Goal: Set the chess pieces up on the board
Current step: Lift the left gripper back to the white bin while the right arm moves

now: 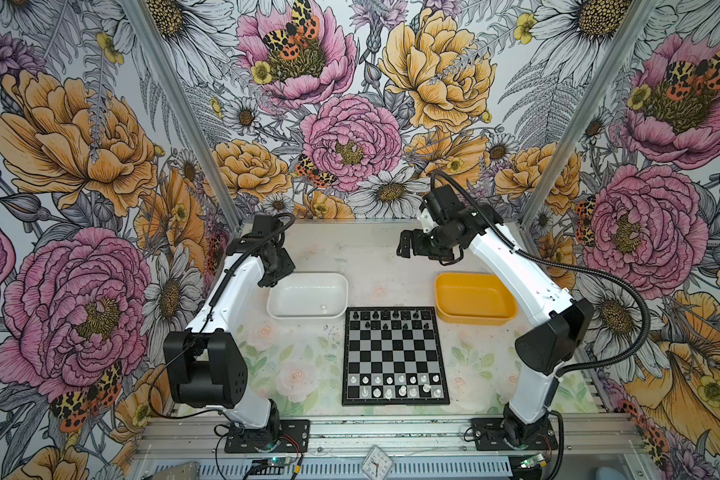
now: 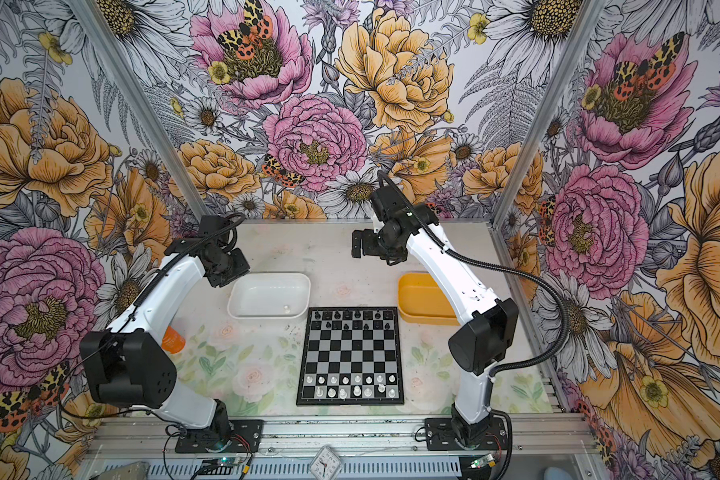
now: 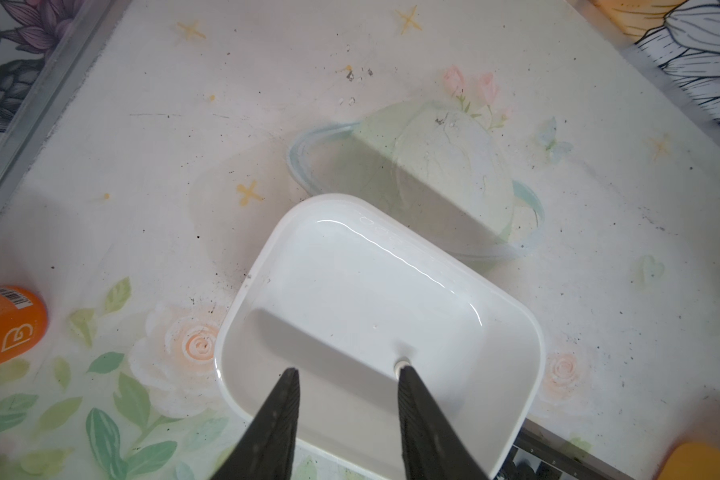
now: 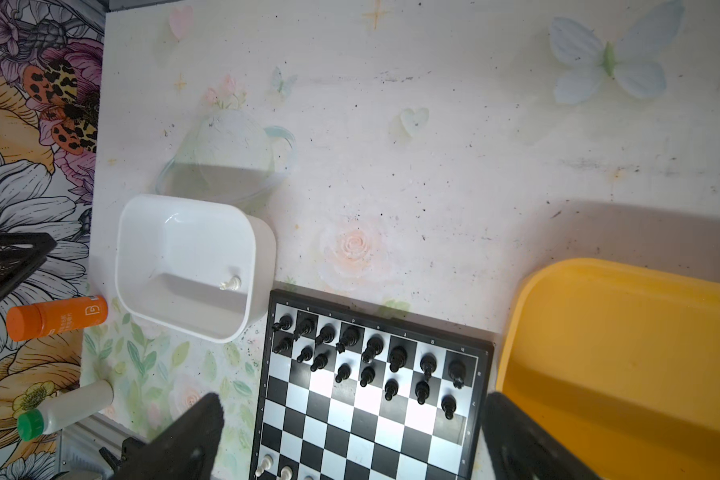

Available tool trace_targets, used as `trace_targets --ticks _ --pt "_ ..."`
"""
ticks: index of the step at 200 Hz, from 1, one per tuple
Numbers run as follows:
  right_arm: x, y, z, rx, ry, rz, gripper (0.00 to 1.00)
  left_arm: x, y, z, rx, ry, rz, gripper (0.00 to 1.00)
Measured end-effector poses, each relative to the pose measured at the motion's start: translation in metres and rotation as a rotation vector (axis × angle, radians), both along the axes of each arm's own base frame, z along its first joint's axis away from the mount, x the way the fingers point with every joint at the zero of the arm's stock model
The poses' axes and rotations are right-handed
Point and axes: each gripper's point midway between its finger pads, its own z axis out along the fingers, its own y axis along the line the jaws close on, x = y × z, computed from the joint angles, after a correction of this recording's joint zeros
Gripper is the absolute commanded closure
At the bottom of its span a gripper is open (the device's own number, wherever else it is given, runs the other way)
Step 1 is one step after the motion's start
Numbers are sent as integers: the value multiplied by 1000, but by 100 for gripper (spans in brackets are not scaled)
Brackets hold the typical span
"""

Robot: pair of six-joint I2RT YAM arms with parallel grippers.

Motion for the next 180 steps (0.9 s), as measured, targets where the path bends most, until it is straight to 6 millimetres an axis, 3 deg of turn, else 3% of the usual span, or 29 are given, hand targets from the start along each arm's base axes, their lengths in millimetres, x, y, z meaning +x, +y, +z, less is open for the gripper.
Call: trace_targets --ticks 38,99,154,180 --pt "8 3 -6 -10 3 -1 1 9 0 -22 5 43 -16 61" --pt "16 1 2 -32 -40 4 1 19 0 -43 9 80 -23 63" --pt "14 -6 -14 -80 -14 -7 1 18 -5 -53 -15 102 -34 67" --pt "14 -7 -16 -83 -13 -9 1 5 -9 -59 -34 125 -50 67"
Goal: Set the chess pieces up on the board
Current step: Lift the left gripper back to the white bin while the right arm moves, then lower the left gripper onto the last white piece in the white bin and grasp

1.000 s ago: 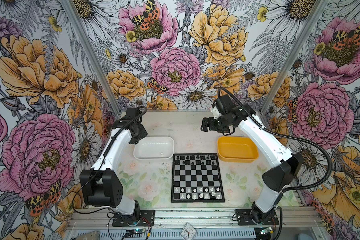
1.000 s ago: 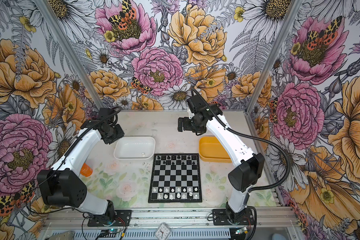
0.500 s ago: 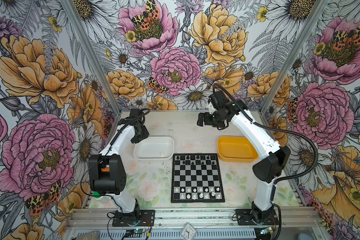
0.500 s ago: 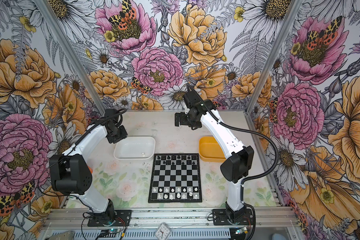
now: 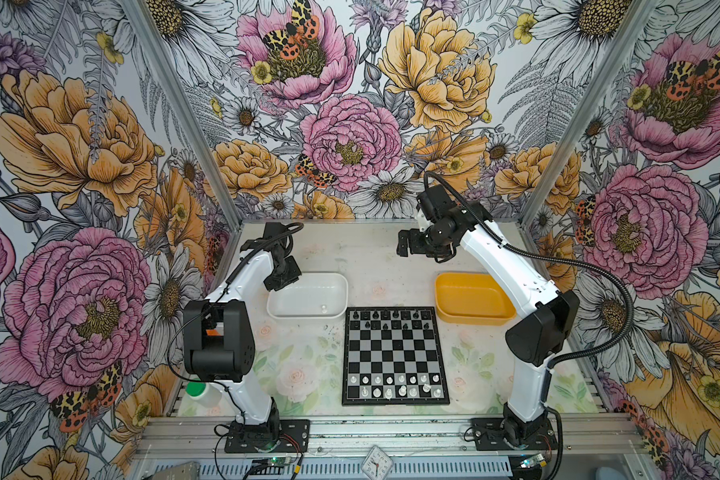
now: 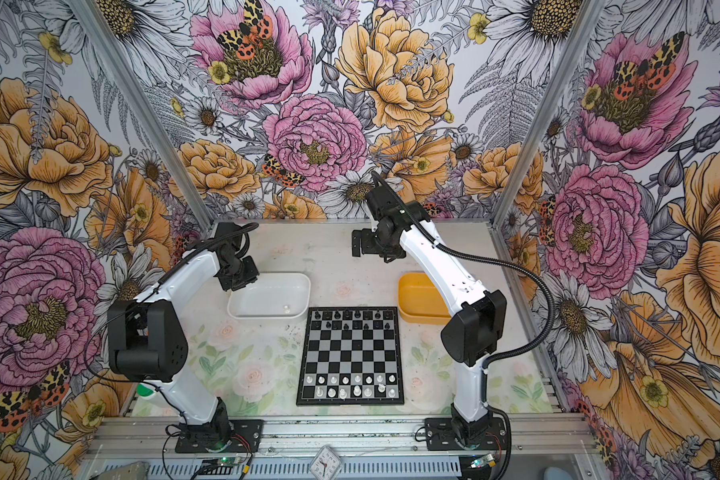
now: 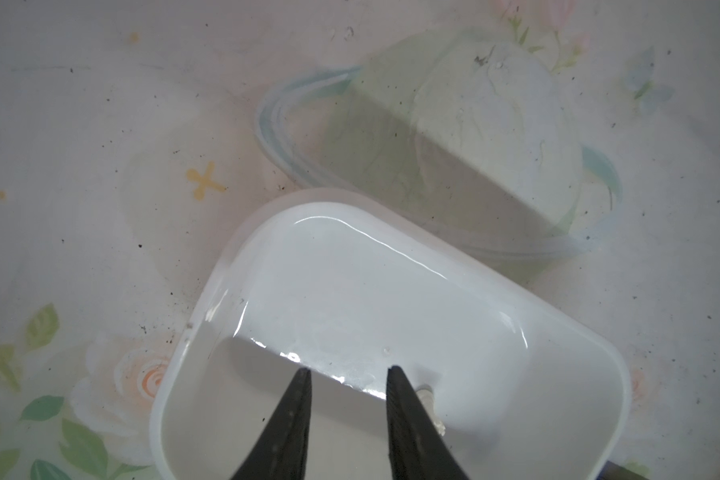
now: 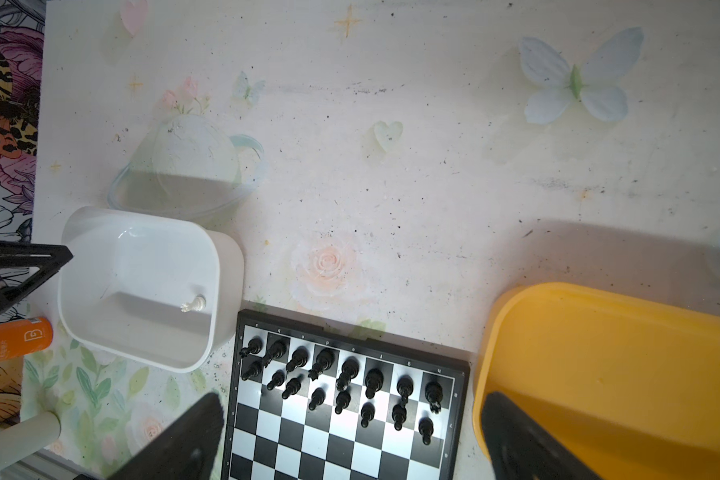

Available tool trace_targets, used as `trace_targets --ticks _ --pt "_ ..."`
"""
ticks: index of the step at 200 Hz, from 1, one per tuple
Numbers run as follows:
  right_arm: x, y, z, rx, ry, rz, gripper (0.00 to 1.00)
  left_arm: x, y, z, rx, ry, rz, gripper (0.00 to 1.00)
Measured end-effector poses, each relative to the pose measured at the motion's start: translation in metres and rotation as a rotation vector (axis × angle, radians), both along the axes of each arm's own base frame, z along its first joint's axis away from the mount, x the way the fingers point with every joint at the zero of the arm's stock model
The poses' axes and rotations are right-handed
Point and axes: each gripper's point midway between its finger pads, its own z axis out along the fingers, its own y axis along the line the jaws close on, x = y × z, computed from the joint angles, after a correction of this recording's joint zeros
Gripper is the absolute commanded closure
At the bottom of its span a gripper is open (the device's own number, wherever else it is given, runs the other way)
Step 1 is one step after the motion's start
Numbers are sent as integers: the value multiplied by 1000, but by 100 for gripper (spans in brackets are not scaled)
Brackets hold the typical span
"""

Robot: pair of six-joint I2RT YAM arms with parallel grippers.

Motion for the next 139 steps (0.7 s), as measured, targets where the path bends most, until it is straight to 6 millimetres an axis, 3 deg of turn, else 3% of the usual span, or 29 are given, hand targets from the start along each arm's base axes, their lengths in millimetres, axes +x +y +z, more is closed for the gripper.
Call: trace_targets --ticks 34,66,104,139 --pt "3 3 1 11 -2 4 1 -15 -8 10 -37 -21 -44 64" --pt "12 11 -4 37 8 13 1 -22 -31 14 -75 -30 -135 50" --pt "18 7 -14 40 36 1 1 -30 -76 -5 -107 30 -259 51" --pt "21 0 -19 35 46 -18 1 -36 -94 -35 -119 125 -298 52"
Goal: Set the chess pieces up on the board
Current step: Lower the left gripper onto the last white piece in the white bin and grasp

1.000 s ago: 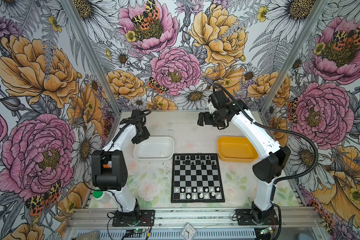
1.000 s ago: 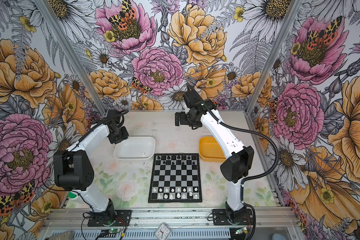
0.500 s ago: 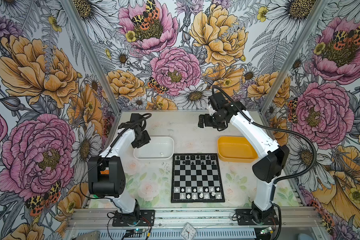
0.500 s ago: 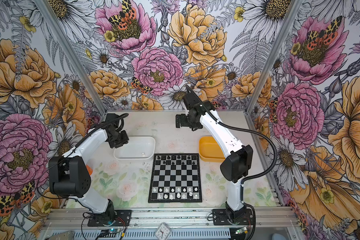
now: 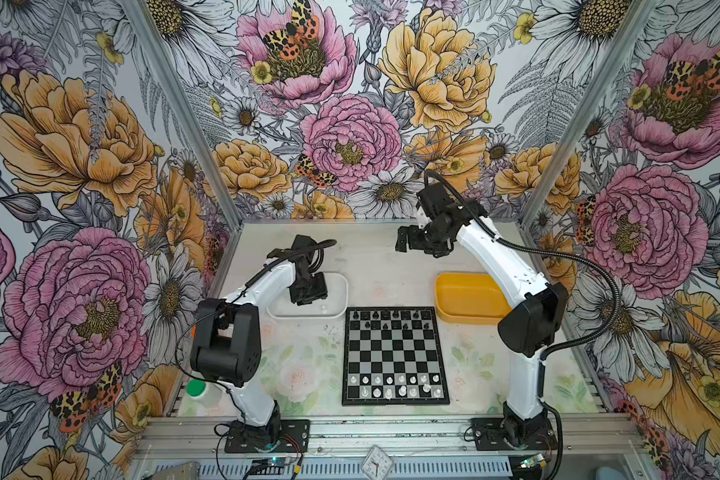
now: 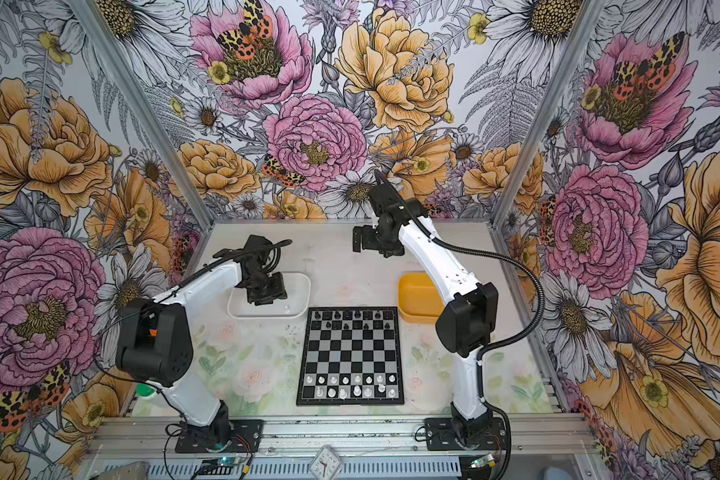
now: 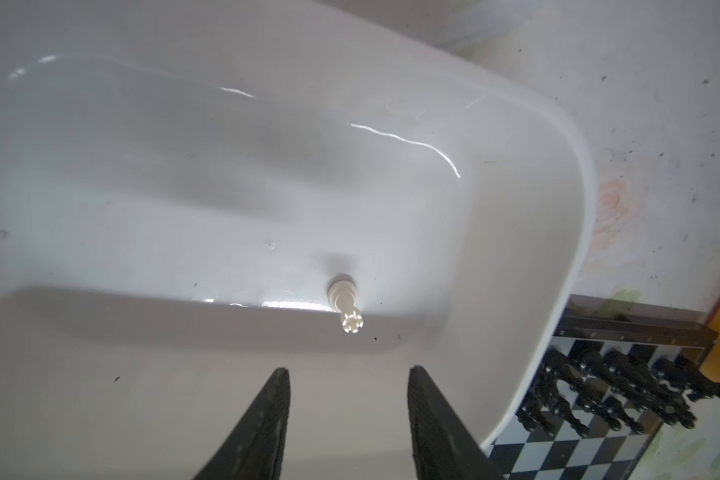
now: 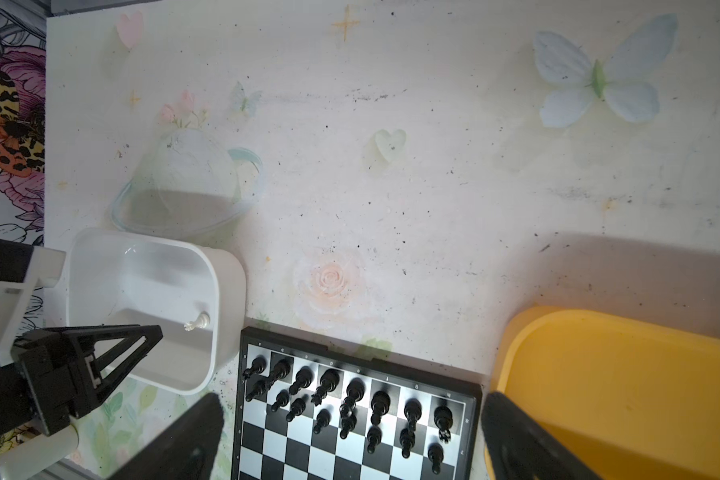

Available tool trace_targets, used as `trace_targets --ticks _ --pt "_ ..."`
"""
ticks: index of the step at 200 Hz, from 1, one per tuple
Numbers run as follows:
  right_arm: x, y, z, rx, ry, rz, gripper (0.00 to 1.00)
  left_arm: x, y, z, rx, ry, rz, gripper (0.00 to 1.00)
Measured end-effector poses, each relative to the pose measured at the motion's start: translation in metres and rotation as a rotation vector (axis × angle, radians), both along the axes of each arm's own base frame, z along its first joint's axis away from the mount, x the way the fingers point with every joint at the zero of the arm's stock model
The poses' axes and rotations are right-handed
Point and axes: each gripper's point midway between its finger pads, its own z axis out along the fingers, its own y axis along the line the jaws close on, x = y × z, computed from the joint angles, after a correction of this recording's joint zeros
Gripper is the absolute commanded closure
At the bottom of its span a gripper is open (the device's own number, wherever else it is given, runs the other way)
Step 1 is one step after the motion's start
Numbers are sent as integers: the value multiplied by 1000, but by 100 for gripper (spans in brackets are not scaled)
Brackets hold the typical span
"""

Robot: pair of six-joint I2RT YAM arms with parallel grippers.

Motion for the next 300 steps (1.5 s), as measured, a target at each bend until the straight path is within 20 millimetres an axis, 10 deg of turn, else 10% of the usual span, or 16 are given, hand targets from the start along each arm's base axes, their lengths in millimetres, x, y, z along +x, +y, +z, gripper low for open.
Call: trace_targets --ticks 300 --pt "-4 -33 -13 -46 36 -70 1 8 -20 -41 8 124 -41 67"
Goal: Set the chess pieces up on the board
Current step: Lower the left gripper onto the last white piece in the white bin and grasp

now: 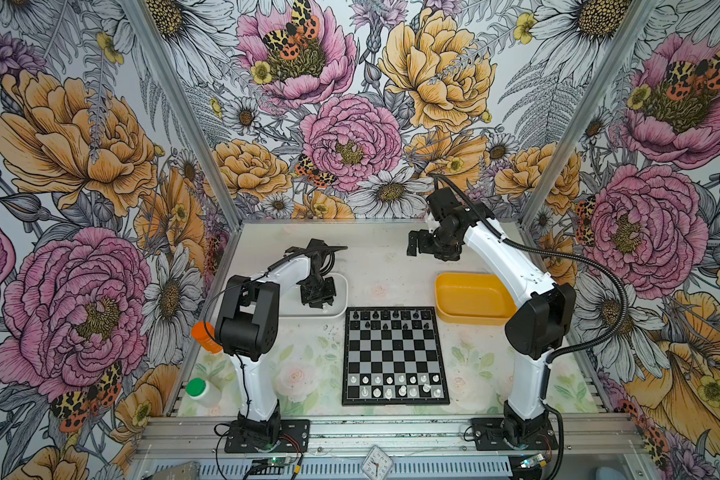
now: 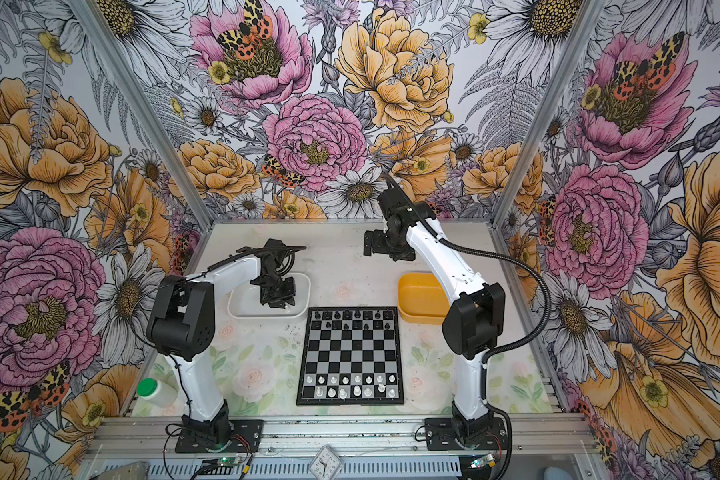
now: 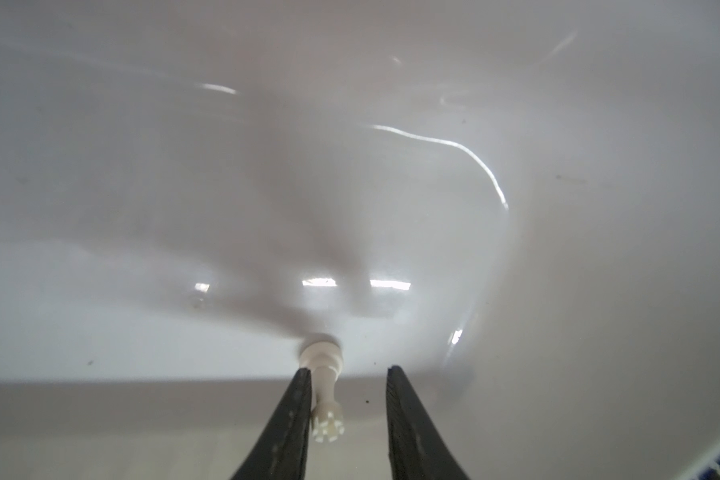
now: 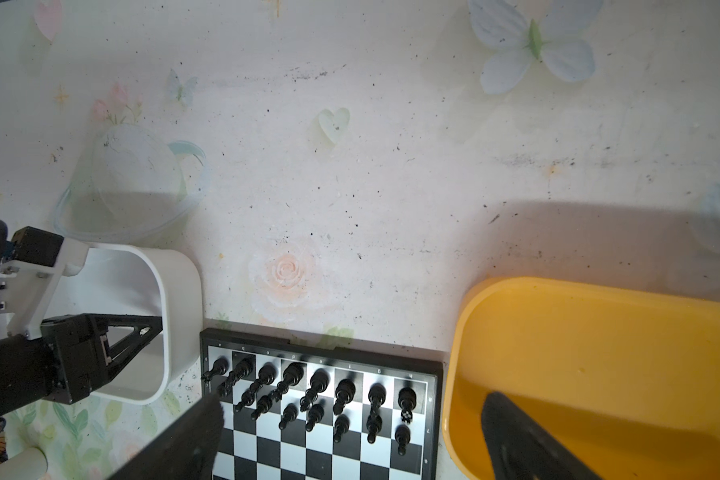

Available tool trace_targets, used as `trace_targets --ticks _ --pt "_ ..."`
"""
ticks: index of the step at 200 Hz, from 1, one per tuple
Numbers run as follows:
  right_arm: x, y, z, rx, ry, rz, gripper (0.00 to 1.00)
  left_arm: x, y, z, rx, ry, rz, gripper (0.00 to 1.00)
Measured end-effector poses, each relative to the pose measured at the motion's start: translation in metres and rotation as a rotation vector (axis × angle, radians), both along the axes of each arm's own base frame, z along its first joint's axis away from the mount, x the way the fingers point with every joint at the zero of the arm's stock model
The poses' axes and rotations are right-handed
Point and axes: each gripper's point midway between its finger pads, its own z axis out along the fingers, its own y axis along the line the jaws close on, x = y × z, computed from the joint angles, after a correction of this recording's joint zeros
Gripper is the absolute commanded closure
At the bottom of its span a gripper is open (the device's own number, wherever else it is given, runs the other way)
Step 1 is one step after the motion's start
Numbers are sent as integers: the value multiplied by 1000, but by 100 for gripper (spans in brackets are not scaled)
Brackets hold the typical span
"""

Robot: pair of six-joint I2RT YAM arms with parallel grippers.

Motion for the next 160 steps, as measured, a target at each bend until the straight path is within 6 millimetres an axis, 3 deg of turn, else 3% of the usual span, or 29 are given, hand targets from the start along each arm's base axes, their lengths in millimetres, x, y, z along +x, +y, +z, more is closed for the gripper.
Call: trace_targets --ticks 160 --pt "-3 -1 6 5 -10 0 2 -7 3 -4 41 16 -32 74"
